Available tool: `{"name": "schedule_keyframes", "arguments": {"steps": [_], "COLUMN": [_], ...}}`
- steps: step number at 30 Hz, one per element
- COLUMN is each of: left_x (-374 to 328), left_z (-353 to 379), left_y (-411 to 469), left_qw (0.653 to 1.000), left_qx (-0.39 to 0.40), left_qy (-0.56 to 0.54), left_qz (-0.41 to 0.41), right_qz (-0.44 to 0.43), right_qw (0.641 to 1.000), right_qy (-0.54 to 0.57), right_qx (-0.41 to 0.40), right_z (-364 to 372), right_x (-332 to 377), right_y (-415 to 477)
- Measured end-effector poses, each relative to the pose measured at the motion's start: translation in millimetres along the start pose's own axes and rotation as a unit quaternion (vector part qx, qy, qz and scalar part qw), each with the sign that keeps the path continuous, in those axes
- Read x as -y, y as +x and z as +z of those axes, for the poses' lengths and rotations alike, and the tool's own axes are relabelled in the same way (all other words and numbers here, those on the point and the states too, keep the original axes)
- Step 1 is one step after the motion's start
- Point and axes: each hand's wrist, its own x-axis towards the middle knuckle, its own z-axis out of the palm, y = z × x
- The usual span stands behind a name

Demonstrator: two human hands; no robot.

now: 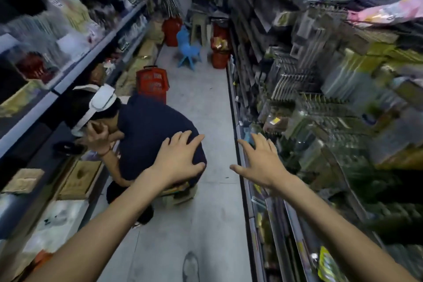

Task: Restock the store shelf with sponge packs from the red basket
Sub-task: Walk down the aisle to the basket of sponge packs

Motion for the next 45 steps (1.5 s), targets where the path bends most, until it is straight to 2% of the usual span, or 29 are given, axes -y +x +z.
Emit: {"name": "schedule_keyframes", "arguments": {"steps": [7,15,26,36,42,45], "left_x": [55.2,86.3,143.0,274.5,365.7,400.8], "left_z": [-56.4,-62.6,-101.1,-121.9,-146.4,-162.9], "left_y": [189.7,425.1,707.9,951.9,1114.0,1187.0], "left_qw": [1.0,1.0,0.999,0.997,0.996,0.997], "left_qx": [0.002,-0.005,0.015,-0.021,-0.018,-0.007], "left_qy": [-0.012,0.004,0.004,-0.017,-0.025,-0.022], "left_qz": [0.011,0.025,-0.033,-0.067,-0.083,-0.08], "right_qz": [0.023,0.03,-0.003,-0.063,-0.065,-0.058], "right_qw": [1.0,0.999,0.997,0.995,0.998,0.998], "right_qy": [-0.007,0.016,0.066,0.049,0.006,0.009], "right_qx": [-0.02,-0.034,-0.05,-0.056,0.006,0.007], "right_z": [-56.8,-79.4,-136.9,-169.8,-204.5,-222.0], "right_x": [-38.3,-113.5,-192.9,-197.8,-204.1,-211.1], "right_y": [180.1,395.8,692.8,994.5,1185.2,1258.5]}}
